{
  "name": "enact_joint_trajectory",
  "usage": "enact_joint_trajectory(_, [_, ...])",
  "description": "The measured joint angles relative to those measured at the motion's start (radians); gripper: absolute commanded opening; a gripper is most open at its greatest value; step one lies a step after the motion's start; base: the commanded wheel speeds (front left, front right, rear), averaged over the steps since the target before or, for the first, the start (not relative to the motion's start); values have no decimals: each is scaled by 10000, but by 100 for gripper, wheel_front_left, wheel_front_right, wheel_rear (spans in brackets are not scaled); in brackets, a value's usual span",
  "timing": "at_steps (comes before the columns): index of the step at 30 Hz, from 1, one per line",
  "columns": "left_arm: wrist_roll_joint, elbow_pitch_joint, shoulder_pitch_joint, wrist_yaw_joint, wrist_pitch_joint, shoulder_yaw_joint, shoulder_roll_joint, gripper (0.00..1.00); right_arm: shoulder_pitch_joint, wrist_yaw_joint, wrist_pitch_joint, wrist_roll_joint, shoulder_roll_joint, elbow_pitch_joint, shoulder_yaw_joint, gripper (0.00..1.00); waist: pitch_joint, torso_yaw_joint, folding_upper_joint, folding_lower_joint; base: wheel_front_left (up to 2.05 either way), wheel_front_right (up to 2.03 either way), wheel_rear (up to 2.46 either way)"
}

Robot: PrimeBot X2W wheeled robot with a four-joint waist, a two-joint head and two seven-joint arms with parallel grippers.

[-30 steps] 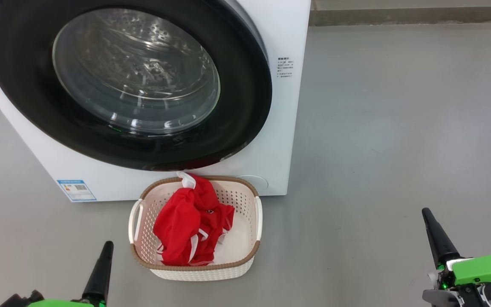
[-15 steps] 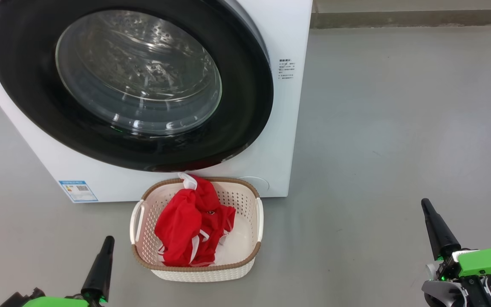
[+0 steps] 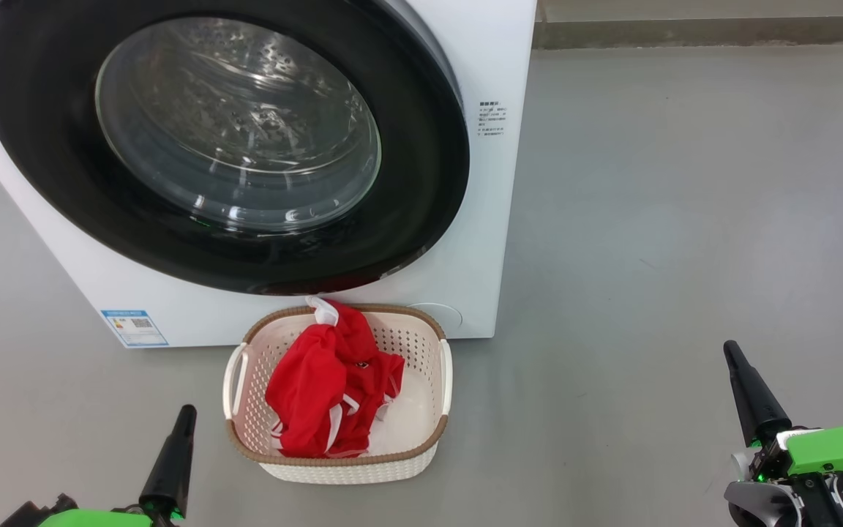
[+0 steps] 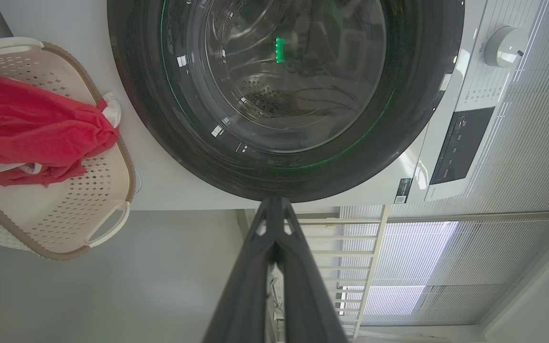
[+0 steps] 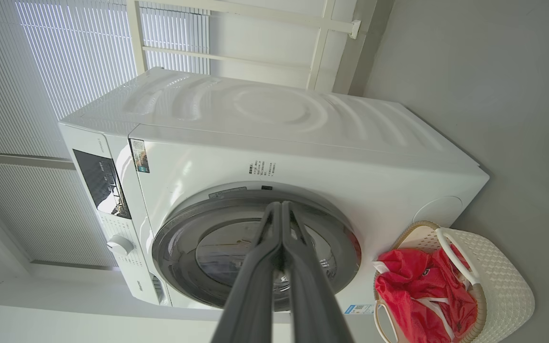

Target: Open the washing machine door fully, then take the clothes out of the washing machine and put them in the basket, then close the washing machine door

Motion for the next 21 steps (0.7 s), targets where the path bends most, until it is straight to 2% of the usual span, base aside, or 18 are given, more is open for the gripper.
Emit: enact_joint_trajectory(21, [0, -2, -1, 0, -2, 2, -2, 0, 0, -12, 29, -2, 15, 0, -17, 0, 0, 0, 0, 0, 0, 0, 0])
